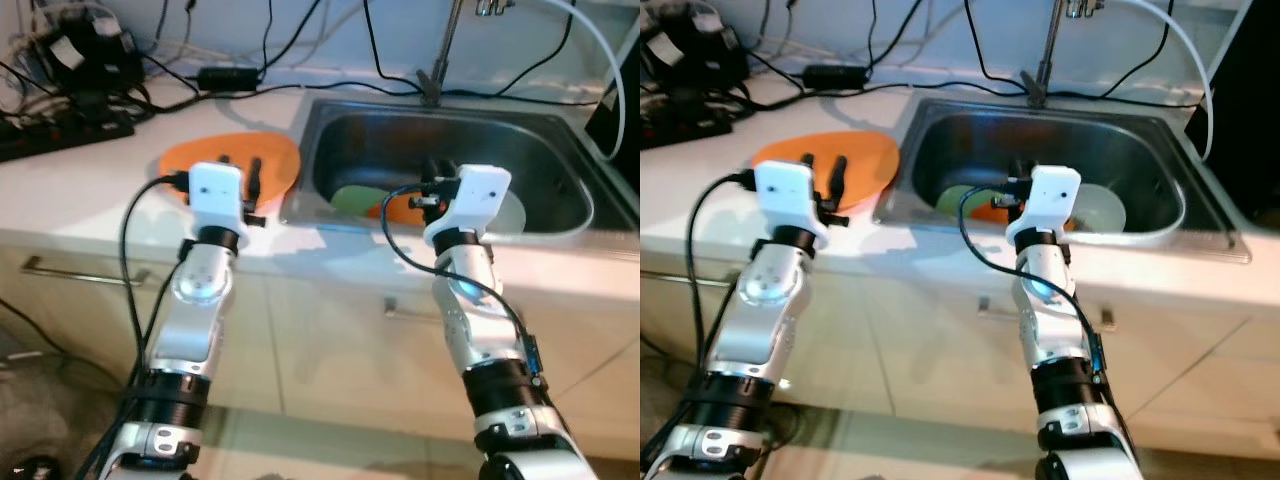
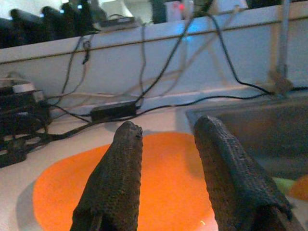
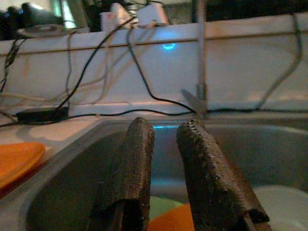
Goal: Kitchen organization
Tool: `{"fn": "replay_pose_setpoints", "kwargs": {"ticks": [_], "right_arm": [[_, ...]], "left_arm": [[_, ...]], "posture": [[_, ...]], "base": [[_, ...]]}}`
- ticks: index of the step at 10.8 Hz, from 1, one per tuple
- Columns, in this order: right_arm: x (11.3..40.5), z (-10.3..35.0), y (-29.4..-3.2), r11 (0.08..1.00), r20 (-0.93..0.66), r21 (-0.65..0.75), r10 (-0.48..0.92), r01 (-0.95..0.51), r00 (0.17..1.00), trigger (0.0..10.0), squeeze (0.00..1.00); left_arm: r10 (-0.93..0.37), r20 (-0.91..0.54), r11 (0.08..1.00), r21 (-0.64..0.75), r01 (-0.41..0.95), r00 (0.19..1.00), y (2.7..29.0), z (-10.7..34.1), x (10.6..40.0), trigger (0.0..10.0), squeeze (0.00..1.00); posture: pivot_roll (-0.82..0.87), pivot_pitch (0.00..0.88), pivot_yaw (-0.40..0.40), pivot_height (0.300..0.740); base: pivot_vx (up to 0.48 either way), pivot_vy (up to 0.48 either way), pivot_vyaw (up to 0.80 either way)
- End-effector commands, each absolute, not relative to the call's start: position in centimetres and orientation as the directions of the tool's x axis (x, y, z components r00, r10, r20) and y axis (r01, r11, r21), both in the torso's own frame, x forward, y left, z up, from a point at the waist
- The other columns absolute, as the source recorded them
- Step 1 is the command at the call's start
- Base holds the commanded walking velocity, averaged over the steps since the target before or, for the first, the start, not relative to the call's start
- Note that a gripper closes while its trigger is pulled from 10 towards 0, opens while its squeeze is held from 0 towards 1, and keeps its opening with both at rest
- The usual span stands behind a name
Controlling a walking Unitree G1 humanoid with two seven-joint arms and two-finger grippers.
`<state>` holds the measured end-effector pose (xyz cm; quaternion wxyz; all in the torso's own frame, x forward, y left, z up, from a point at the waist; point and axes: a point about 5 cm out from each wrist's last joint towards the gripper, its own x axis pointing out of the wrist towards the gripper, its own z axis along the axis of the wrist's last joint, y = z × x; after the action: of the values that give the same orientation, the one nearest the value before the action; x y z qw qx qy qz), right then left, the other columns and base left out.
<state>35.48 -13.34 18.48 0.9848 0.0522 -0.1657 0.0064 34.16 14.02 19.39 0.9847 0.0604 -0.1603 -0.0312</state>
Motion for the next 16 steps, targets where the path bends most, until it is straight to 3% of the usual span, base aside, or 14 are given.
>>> {"fn": "replay_pose_setpoints", "kwargs": {"ticks": [1, 3, 10, 16], "right_arm": [[35.55, 18.87, -13.87, 0.991, 0.329, 0.132, -0.026, -0.019, 0.944, 10.0, 0.0], [35.45, 18.9, -13.91, 0.993, 0.336, 0.116, -0.031, -0.009, 0.941, 10.0, 0.0], [35.43, 18.66, -13.38, 0.994, 0.317, 0.104, 0.003, -0.038, 0.948, 10.0, 0.0], [35.48, 18.5, -13.2, 0.995, 0.31, 0.081, 0.026, -0.054, 0.95, 10.0, 0.0]], "left_arm": [[-0.099, 0.308, 0.989, 0.139, 0.058, 0.946, 13.6, 19.34, 34.2, 10.0, 0.0], [-0.108, 0.309, 0.987, 0.145, 0.065, 0.945, 13.41, 19.41, 34.24, 10.0, 0.0], [-0.114, 0.303, 0.985, 0.157, 0.069, 0.946, 12.83, 19.36, 34.07, 10.0, 0.0], [-0.109, 0.29, 0.984, 0.166, 0.062, 0.951, 12.82, 19.14, 34.14, 10.0, 0.0]], "posture": [[0.16, 0.044, 0.02, 0.74], [0.15, 0.045, 0.025, 0.74], [0.16, 0.047, 0.024, 0.74], [0.16, 0.042, 0.021, 0.74]], "base": [[0.0, 0.394, -0.8], [0.0, 0.347, 0.0], [0.0, 0.0, 0.0], [0.317, 0.0, 0.0]]}}
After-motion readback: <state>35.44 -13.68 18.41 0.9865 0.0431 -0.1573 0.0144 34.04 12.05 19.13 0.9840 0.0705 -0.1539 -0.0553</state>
